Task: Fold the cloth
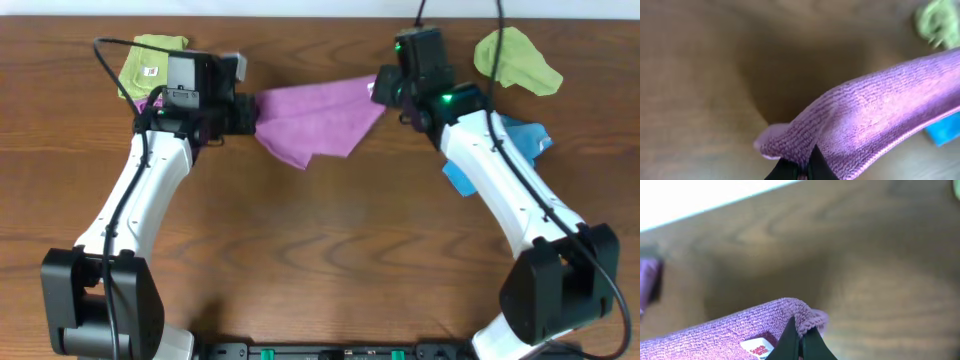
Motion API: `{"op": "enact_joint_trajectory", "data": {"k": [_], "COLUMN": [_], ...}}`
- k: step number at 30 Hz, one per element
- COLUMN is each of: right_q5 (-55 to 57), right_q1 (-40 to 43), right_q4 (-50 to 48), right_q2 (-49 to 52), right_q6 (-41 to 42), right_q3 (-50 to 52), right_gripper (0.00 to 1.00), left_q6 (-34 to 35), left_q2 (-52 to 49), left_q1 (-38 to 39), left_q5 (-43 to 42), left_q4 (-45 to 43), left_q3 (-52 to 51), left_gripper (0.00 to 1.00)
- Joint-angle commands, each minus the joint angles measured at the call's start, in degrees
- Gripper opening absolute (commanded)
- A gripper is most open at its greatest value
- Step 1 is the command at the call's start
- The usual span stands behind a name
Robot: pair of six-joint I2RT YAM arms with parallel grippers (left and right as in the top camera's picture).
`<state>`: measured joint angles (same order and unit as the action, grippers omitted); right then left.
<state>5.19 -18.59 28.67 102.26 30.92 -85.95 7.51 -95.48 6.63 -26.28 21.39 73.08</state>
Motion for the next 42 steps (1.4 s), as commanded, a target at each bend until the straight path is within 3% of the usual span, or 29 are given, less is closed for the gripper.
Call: {"op": "enact_joint_trajectory", "data": {"k": [1, 5, 8, 12, 22, 27, 32, 36, 42], "right_q5": [0.92, 0.13, -0.76, -2.45, -2.73, -3.32, -3.3, -3.3, -6.05], "right_q1": [1.38, 0.48, 0.15, -0.26, 0.72, -0.28, -2.03, -4.57, -7.8], "right_q4": [-0.02, 2.95, -0.26, 3.91, -7.72, 3.3, 16.48, 23.52, 25.07], "right_q2": [-1.2, -1.25, -1.25, -1.25, -1.22, -1.22, -1.2, -1.2, -1.22], "right_q6": [-1.14, -1.68, -2.71, -4.11, -5.6, -6.19, -7.23, -5.84, 0.85], "right_q3": [-1.38, -1.38, -1.84, -2.32, -4.31, -5.79, -5.07, 1.68, 11.37], "right_gripper": [0.01, 0.01, 0.01, 0.01, 0.01, 0.01, 0.01, 0.01, 0.01], "left_q6": [2.34, -1.33, -1.36, -6.8, -4.15, -8.33, -16.48, -16.52, -16.52], "left_q2": [0.0, 0.0, 0.0, 0.0, 0.0, 0.0, -0.02, -0.02, -0.02], "left_q1": [-1.84, -1.81, -1.86, -1.77, -3.21, -3.19, -3.19, -3.19, -3.19], "left_q5": [-1.36, -3.65, -3.63, -3.5, -4.35, -5.31, -4.63, -5.11, -5.75], "left_q4": [-0.52, 4.33, 4.42, 13.27, 1.84, 14.71, 30.93, 33.0, 32.81], "left_q3": [3.63, 6.67, 7.26, 7.43, 10.84, 14.14, 9.18, -2.08, -13.14], "left_gripper": [0.06, 0.06, 0.06, 0.06, 0.06, 0.06, 0.06, 0.06, 0.06]}}
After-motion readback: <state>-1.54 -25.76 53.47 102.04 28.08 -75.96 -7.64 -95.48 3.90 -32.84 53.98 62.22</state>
